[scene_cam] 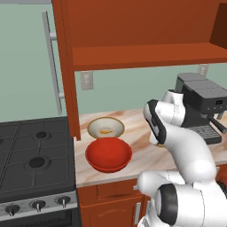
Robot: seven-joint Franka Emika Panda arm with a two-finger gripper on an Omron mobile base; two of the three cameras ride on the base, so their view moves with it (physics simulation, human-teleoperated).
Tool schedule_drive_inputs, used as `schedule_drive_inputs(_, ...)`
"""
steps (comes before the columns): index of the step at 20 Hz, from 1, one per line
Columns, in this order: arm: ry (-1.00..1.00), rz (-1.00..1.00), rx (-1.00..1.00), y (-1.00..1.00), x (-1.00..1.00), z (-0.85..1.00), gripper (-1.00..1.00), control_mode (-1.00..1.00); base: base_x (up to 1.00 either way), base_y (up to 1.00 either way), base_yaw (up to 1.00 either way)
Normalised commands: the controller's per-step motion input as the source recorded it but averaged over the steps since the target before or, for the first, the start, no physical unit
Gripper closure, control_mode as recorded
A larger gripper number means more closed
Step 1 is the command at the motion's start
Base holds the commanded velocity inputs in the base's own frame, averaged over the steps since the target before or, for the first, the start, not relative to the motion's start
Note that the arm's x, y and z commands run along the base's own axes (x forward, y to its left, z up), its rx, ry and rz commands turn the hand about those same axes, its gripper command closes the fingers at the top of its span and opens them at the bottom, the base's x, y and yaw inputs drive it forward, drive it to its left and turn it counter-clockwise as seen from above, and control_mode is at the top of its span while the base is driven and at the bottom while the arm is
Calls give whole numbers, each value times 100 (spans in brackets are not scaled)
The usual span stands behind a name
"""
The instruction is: Pick both bowls and place them on the counter. Then place the shrimp in one bowl and place the donut in the other bowl.
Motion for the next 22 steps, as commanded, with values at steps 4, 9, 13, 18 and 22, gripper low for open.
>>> schedule_drive_inputs(4,0,6,-2,42,0,23,100,-100,0,0,0)
schedule_drive_inputs(9,0,3,-5,51,0,7,100,-100,0,0,0)
schedule_drive_inputs(13,0,3,-2,51,0,6,100,-100,0,0,0)
schedule_drive_inputs(18,-1,1,-1,50,0,10,100,-100,0,0,0)
schedule_drive_inputs(22,0,0,-1,48,0,13,100,-100,0,0,0)
